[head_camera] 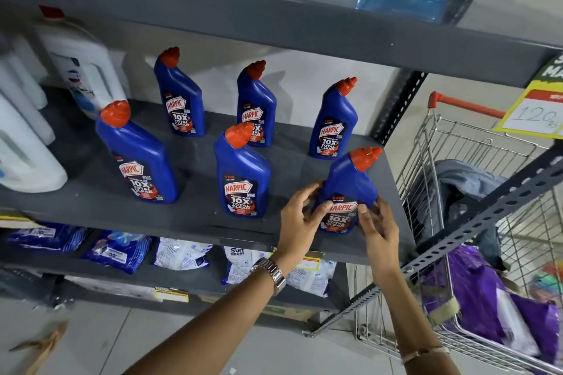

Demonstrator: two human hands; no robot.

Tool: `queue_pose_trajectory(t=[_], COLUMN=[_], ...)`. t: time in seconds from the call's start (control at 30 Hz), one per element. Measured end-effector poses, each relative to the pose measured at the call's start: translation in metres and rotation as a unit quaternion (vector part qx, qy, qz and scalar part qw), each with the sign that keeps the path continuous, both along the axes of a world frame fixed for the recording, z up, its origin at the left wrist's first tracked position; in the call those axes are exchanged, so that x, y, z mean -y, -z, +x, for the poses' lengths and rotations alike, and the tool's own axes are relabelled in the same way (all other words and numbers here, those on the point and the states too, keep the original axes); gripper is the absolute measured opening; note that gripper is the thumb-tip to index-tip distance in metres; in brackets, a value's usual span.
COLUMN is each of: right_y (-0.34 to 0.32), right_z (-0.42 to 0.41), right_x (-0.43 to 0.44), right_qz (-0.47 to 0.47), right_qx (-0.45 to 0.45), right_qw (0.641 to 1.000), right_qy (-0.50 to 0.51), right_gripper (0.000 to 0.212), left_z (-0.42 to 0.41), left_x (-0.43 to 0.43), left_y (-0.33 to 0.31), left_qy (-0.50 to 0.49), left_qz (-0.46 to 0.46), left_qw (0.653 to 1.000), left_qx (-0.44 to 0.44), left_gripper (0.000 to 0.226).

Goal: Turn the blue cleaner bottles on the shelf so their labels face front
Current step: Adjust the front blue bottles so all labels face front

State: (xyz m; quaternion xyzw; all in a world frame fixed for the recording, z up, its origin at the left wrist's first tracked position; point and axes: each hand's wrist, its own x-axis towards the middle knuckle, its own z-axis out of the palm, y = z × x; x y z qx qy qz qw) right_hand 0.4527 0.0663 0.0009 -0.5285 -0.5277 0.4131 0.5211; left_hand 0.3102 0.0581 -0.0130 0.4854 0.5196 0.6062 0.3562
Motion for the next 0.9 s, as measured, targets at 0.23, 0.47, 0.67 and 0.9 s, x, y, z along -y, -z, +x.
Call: queue_pose_trajectory(t=[0.23, 0.47, 0.67, 0.9], right_y=[0.016, 0.03, 0.015, 0.001], right_z=[-0.05, -0.185, -0.281, -0.309], right_x=[0.052, 0.093, 0.041, 0.011], right_qz=[0.158, 0.14, 0.03, -0.01], right_qx=[0.022, 0.052, 0.073, 0.057], right_qw=[0.951, 0.984, 0.974, 0.977], right_qy=[0.264, -0.097, -0.214, -0.203], right_gripper=[0.033, 0.024, 0.049, 0.033], left_z=[-0.014, -0.153, -0.283, -0.32], left_x=[0.048, 0.113, 0.085, 0.054], left_y=[0.001, 0.028, 0.01, 0.01], left_qy=[-0.025, -0.224, -0.26, -0.131], left_qz=[0.027, 0.053, 0.05, -0.006], left_qw=[0.998, 0.971, 0.958, 0.988], left_qx=[0.042, 0.06, 0.106, 0.077], left_gripper=[0.033, 0.024, 0.05, 0.04])
